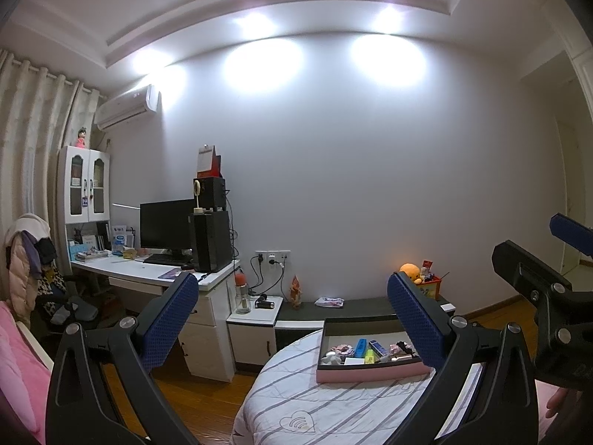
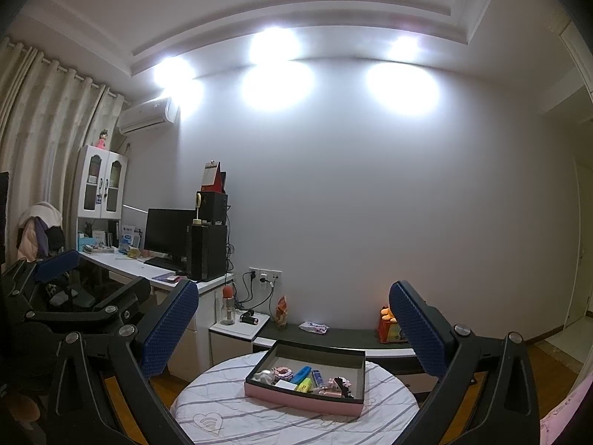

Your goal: Organize rigid objects

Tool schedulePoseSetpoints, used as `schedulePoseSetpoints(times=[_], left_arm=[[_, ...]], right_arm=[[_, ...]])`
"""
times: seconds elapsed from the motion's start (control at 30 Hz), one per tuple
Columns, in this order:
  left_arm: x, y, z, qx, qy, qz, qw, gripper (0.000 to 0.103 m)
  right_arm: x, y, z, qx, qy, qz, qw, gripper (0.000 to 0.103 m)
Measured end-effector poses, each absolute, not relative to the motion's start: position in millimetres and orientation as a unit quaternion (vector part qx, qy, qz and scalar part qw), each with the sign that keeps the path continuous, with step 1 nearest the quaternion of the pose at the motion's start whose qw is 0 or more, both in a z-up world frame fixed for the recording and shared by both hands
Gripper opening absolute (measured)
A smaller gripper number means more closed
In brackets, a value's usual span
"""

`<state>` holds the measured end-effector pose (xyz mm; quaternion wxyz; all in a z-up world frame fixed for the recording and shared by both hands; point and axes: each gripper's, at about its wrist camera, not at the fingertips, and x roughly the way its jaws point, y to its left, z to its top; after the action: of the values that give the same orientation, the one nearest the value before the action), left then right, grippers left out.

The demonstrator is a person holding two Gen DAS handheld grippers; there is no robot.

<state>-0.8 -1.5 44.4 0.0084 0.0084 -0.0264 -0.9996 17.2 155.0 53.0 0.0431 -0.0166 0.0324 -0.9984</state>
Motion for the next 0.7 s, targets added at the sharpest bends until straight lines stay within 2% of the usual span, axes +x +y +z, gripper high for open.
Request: schedulePoseSetpoints(times=[0.7], left_arm=[[-10.4, 13.4, 42.4, 0.005, -0.025, -0.999, -0.037, 0.103]], right_arm=[[20.1, 166.1, 53.8, -0.02, 0.028, -0.999, 0.019, 0.103]])
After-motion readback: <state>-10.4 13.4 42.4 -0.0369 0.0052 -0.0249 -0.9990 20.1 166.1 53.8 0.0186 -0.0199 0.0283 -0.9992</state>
